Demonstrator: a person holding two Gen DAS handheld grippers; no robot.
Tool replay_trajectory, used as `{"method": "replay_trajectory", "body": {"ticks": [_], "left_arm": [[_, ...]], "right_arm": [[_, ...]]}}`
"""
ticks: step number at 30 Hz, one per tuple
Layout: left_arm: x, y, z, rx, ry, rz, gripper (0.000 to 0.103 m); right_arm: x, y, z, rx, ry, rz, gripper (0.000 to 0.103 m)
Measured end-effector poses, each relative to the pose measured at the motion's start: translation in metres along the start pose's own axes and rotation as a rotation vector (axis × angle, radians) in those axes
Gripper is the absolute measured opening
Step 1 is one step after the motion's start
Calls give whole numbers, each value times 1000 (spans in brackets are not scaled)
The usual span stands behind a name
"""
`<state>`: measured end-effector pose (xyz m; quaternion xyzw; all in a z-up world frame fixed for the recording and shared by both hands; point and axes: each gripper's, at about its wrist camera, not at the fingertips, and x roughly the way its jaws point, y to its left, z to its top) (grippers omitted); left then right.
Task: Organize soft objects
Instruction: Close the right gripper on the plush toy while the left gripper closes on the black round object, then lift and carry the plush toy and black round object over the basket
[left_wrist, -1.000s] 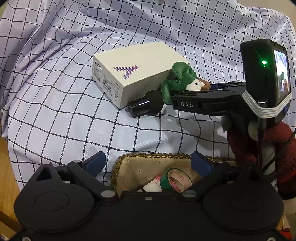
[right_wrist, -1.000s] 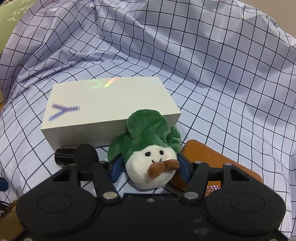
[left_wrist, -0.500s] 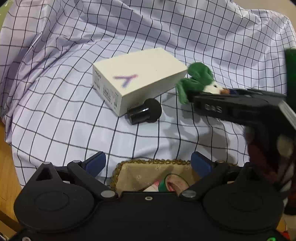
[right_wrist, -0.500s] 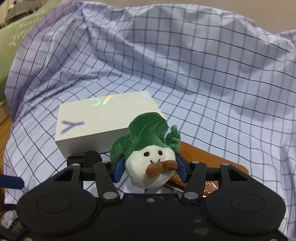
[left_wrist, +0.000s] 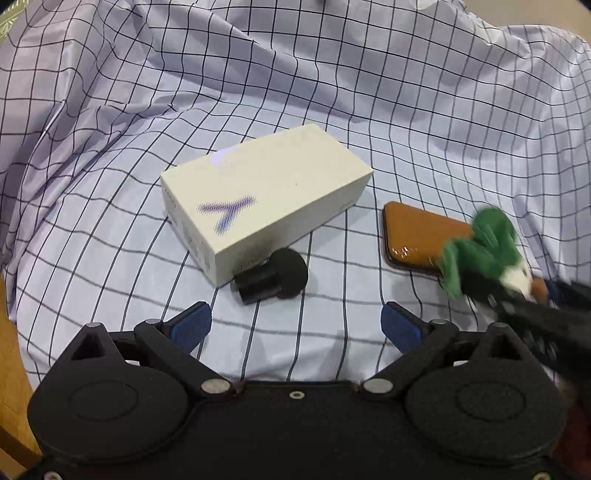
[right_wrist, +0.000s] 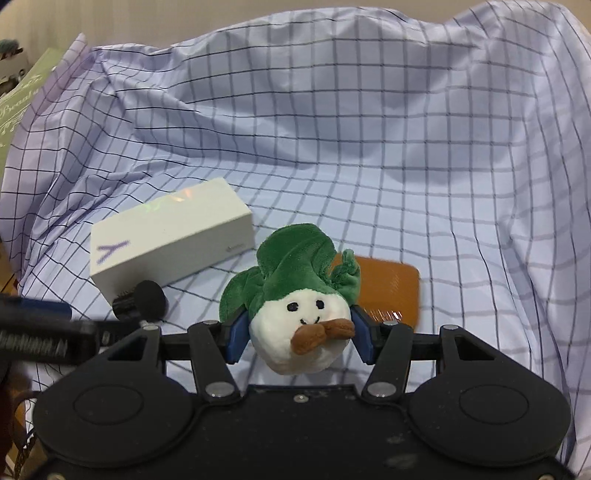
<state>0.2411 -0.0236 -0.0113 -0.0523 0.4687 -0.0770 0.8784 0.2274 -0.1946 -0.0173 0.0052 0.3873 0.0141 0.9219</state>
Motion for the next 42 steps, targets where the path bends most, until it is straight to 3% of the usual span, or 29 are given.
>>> {"method": "replay_trajectory", "body": {"ticks": [10,20,22,29,42], "left_arm": [[26,1,11,-105,9,97,91],[47,1,14,-143,16,168,90],[50,1,14,-145,21,176,83],[54,2,14,-155,31,172,80],[50,7,11,-152,19,187,59]], "right_arm": [[-1,-10,-20,45,27,3,55],[-1,-15,-26,76,32,26,55],[0,-15,-27,79,35,28,55],[-1,-14,-29,86,41,34,55],[-2,-12,-33,89,48,39,55]]}}
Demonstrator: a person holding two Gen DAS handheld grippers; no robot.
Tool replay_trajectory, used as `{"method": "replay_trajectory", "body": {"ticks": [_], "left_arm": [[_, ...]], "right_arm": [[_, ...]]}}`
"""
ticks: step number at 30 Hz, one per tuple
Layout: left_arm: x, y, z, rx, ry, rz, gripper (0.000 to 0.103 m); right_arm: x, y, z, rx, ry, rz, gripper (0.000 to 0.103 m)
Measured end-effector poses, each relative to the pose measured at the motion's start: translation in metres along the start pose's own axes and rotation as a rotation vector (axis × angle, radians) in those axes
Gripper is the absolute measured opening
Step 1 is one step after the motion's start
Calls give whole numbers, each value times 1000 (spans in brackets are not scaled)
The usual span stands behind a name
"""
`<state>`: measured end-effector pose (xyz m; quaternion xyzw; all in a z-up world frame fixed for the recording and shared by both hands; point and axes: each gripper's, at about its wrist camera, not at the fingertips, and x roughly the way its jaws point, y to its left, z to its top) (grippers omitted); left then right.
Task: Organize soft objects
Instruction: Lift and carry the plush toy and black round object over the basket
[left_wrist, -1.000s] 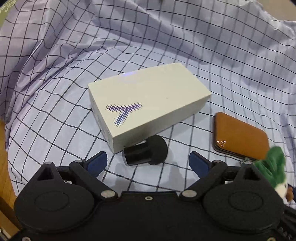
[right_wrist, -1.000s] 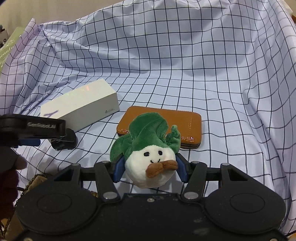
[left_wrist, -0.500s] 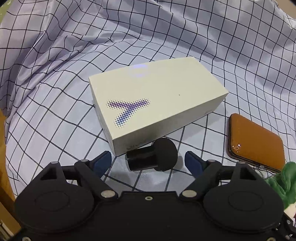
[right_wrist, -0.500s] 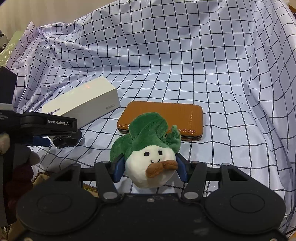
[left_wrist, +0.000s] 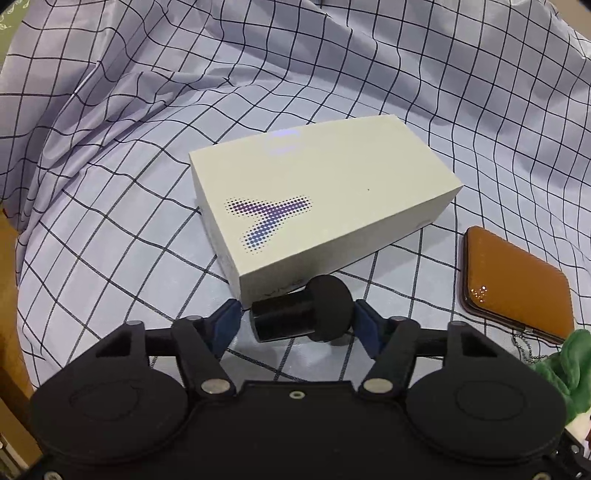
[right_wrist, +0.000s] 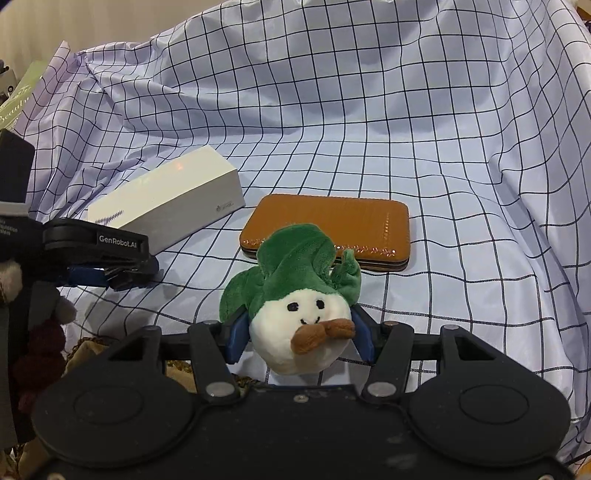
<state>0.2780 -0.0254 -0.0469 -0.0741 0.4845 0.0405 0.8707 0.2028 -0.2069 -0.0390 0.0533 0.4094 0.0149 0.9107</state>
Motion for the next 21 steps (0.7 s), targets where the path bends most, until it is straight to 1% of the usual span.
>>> {"method": "replay_trajectory", "body": {"ticks": [3,12,21], "left_arm": [[-2,3,-1,1,2,-7,55],[-12,6,-10,27,7,-51,55],[-41,6,-24,84,-6,-105,55]], "right_arm": [[-1,1,-1,0,-1,-3,55],[-11,2,-3,2,-12,-12,55],[-32,7,-6,2,-41,-11,55]]}}
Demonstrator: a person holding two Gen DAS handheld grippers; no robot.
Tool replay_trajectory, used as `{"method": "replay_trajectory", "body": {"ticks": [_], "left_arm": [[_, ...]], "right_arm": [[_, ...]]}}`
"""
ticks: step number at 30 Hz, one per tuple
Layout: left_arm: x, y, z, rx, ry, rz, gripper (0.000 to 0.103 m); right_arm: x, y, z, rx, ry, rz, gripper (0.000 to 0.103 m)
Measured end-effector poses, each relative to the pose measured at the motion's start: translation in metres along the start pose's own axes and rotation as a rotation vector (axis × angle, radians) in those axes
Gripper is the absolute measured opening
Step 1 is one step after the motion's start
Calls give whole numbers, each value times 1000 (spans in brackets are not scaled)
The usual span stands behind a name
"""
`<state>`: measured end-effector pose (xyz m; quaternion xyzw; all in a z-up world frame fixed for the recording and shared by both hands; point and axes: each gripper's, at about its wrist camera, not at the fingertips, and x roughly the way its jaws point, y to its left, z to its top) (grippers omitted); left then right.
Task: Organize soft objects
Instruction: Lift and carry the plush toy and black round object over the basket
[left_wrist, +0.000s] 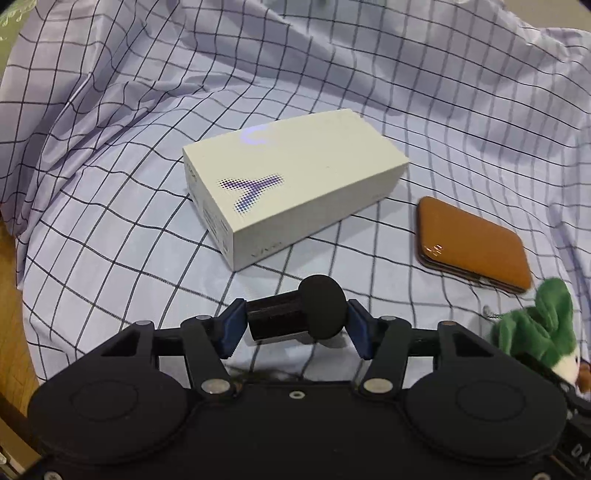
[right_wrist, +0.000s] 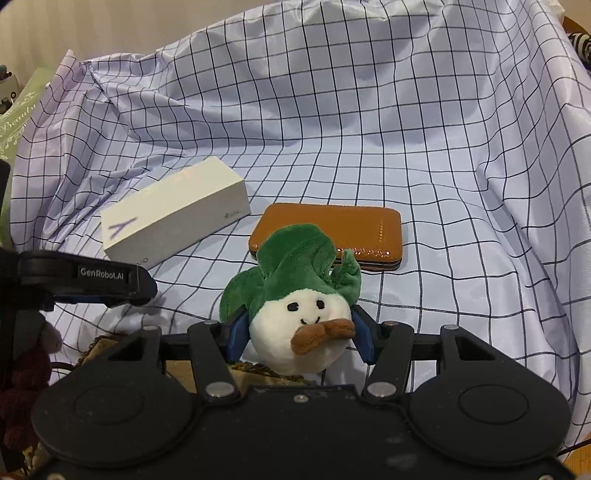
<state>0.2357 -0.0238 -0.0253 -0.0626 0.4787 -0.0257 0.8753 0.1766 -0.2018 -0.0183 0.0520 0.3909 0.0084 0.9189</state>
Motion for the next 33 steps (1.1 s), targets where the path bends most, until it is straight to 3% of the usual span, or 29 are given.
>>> {"method": "replay_trajectory", "body": {"ticks": [19,33], "left_arm": [[-89,1,-52,101,-100,-75,55],[-131,2,-98,135,-141,-114,55]], "right_arm": [[-90,19,-39,15,-84,32,55],[-144,23,-71,77,-129,73,55]]}}
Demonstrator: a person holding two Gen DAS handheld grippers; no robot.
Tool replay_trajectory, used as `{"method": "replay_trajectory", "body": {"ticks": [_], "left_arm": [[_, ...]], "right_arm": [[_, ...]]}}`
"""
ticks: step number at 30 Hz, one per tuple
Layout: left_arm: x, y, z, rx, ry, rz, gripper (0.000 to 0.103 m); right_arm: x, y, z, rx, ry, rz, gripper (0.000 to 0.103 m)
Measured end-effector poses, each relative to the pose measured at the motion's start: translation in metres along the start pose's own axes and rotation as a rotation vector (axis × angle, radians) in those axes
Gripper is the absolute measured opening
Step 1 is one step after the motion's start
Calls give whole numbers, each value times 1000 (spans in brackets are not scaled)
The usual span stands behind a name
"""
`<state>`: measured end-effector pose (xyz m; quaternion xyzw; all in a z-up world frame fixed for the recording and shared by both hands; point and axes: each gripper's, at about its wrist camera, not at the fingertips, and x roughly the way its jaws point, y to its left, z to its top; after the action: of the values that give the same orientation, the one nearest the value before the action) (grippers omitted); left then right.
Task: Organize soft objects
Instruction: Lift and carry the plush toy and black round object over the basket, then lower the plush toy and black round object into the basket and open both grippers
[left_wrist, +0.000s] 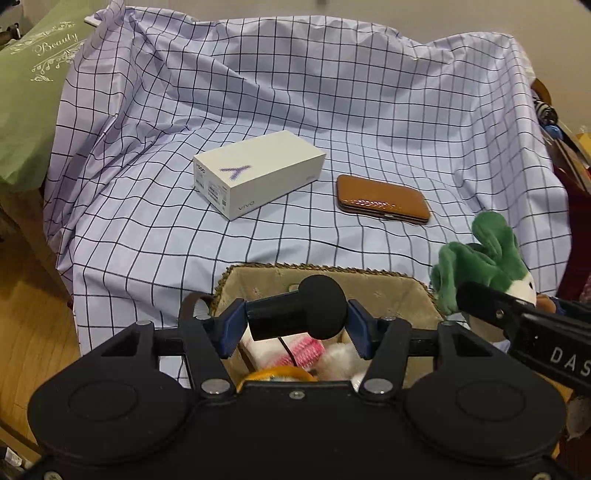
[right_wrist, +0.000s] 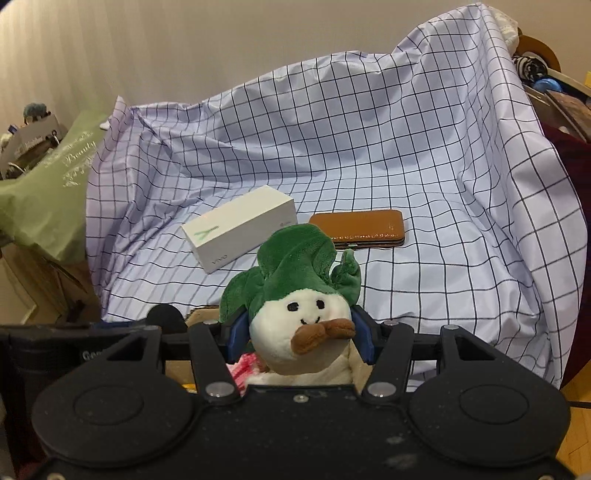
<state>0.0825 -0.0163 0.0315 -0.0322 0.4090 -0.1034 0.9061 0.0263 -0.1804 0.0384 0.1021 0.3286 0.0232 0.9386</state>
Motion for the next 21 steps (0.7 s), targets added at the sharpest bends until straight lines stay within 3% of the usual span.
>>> {"method": "replay_trajectory", "body": {"ticks": [12,21], "left_arm": [[-31,-12,-21,19,-58,-9,55],[-37,-7,-29,5,-67,-8,55]], "right_arm": [[-35,-2,-12,51,-48,14,56],[-33,0,-12,58,-31,8,57]]}}
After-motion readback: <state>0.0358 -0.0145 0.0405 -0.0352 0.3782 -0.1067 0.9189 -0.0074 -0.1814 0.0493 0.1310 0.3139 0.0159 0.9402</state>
